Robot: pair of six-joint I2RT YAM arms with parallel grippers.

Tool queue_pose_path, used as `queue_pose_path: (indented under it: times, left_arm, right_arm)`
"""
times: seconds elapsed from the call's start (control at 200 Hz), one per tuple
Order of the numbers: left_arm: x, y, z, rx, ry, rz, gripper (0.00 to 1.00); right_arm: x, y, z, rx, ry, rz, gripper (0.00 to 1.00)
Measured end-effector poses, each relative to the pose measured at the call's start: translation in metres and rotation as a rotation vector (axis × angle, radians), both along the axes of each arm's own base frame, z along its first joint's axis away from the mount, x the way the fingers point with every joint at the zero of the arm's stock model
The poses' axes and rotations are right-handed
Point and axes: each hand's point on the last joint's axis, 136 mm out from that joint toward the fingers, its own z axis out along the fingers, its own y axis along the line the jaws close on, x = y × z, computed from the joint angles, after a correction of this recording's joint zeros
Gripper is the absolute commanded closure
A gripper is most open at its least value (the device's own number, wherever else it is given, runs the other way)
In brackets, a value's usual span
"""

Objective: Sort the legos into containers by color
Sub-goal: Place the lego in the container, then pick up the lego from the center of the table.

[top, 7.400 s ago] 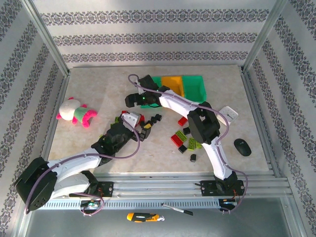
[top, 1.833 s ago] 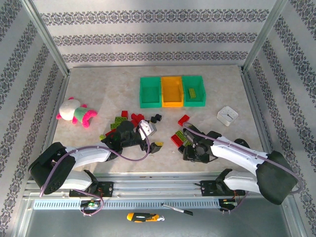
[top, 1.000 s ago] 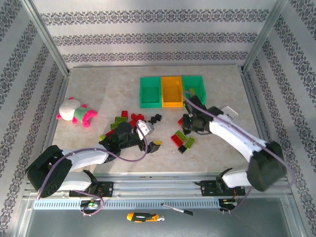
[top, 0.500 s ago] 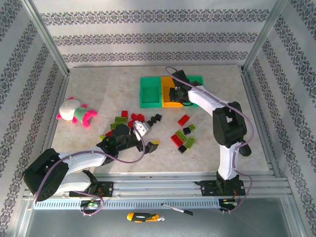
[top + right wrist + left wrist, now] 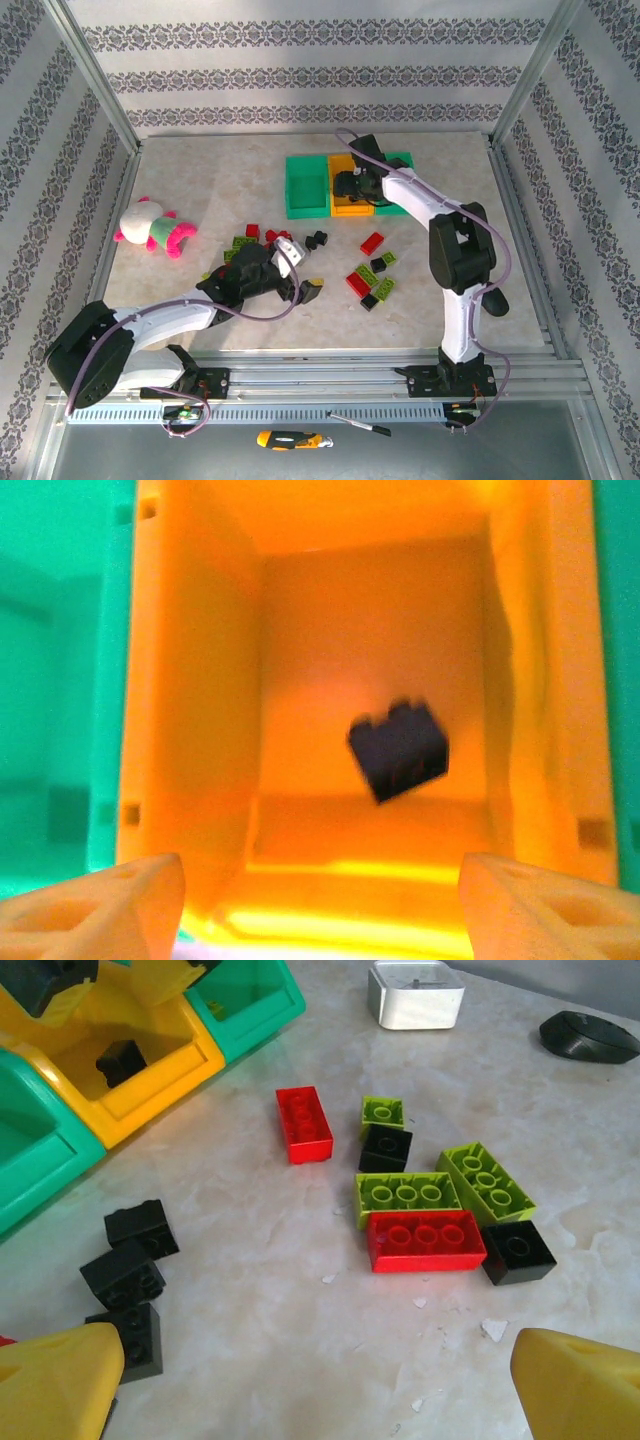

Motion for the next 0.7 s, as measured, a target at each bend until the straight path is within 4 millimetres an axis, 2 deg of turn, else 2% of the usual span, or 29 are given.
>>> queue_pose_path:
  times: [0.125,0.285,0.41,0.485,0.53,0.705]
  left_arm:
    - [0.013,0.01,0.007,0.059,0.007,0.025,0.01]
    - [0.039,0.035,-0.001,0.202,0.084,0.1,0.01]
    - [0.065,0.058,-0.019,0.337,0.201,0.168,0.01]
    - [0.074,0.073,-0.035,0.405,0.294,0.201,0.09]
    - [0.076,0.082,-0.045,0.444,0.35,0.214,0.16]
    - [0.076,0.112,-0.08,0.586,0.527,0.266,0.19]
  right_arm:
    - [-0.027,-0.007,0.021,0.03,-0.024,0.01,0.24]
    - [-0.068,-0.021,0.039,0.069,-0.055,-0.003,0.23]
    - [-0.095,-0.028,0.033,0.088,-0.038,-0.007,0.22]
    - [-0.108,-0.031,0.023,0.091,-0.025,0.001,0.21]
    - [-0.116,-0.033,0.018,0.094,-0.014,0.006,0.21]
    - [-0.13,-0.034,0.012,0.1,-0.01,0.023,0.2]
